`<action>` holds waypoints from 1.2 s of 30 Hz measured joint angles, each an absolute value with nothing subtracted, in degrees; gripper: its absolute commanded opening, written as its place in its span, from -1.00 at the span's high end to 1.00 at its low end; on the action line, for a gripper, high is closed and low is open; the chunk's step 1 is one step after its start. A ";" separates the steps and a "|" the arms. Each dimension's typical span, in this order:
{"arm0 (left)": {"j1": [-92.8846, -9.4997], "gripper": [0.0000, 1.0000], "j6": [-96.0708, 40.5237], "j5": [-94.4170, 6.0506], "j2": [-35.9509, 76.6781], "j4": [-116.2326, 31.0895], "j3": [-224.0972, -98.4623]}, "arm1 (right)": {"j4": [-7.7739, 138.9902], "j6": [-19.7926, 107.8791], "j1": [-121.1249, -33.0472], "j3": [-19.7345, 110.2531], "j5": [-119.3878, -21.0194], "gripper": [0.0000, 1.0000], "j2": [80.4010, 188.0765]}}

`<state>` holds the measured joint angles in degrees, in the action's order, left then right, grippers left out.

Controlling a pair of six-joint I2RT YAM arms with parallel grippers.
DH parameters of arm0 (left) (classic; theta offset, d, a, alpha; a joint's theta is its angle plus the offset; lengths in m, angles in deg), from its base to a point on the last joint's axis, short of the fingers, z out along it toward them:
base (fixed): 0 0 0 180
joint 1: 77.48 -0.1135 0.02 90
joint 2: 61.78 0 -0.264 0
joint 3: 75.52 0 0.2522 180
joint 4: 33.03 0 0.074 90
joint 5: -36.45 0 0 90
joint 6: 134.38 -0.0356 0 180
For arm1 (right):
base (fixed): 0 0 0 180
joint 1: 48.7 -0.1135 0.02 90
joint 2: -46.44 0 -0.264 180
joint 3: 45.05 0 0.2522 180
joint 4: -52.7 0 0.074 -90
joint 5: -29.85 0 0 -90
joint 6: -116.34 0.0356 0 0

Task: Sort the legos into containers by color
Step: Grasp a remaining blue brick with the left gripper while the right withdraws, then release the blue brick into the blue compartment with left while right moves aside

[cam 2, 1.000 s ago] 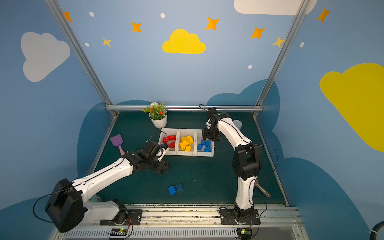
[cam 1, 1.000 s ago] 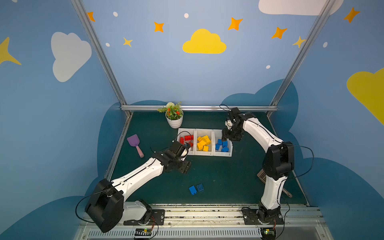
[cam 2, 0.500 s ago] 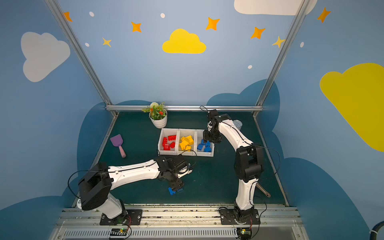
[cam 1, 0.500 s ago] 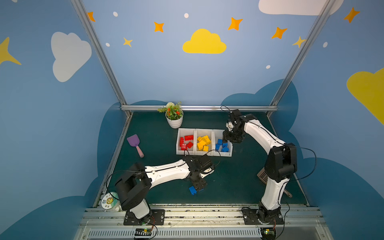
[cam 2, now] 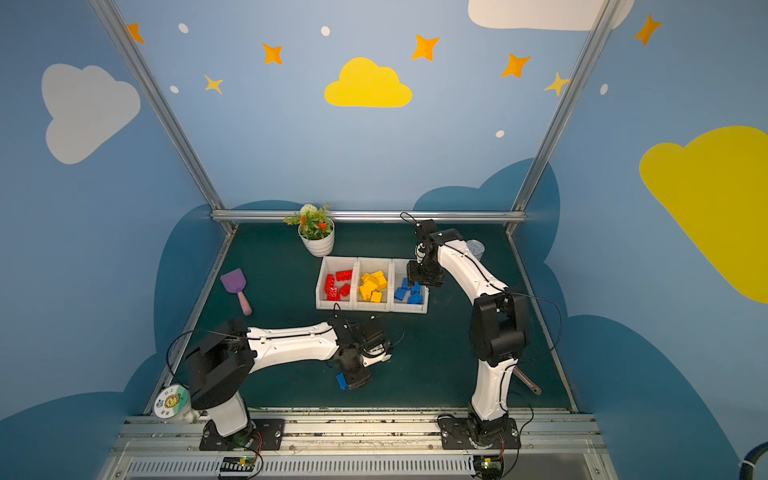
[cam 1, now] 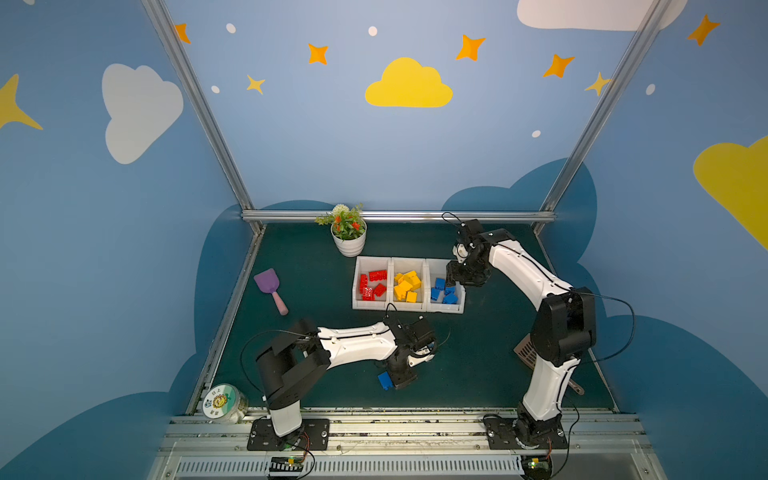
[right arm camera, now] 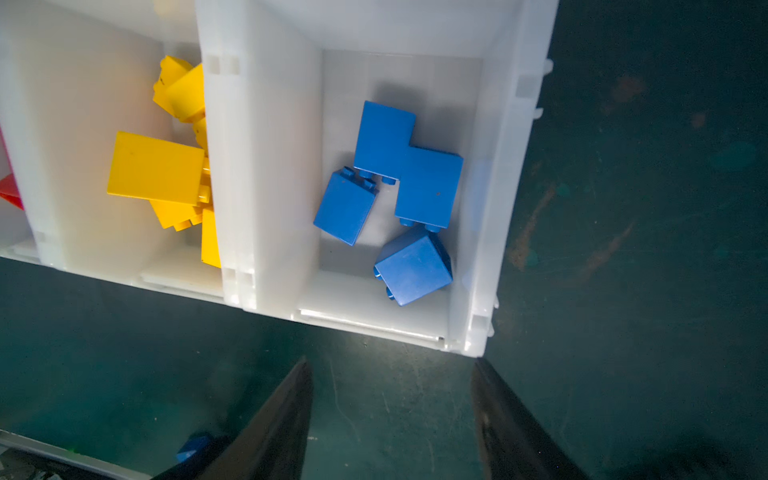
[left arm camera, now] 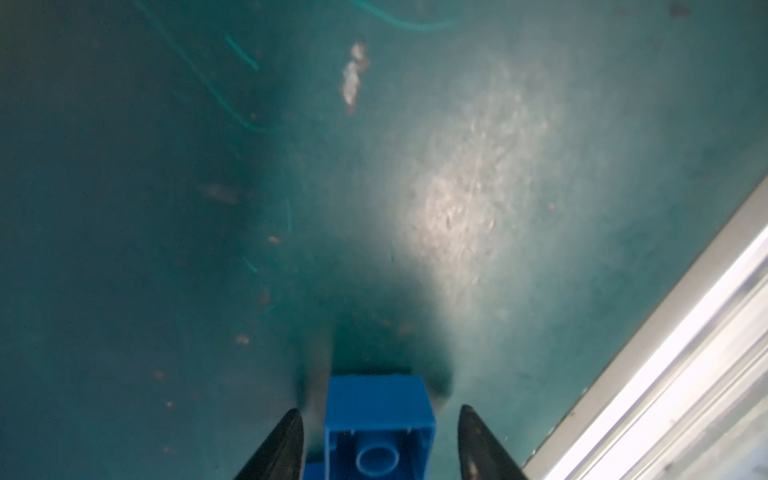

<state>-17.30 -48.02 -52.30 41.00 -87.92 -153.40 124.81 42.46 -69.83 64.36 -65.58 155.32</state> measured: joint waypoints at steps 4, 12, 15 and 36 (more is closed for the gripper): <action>-17.30 0.26 -48.04 -52.49 41.64 -87.83 -154.16 | 124.76 42.46 -69.83 64.36 -65.43 -0.13 155.17; -17.30 0.47 -48.00 -53.11 41.66 -87.83 -154.75 | 124.76 42.42 -69.83 64.36 -65.23 -0.07 154.23; -17.32 0.47 -48.00 -53.65 41.66 -87.94 -155.36 | 124.78 42.40 -69.76 64.36 -65.41 -0.06 153.33; -30.89 0.41 -50.82 -61.72 69.40 -86.69 -213.02 | 117.59 38.05 -59.58 50.07 -64.88 -0.04 122.25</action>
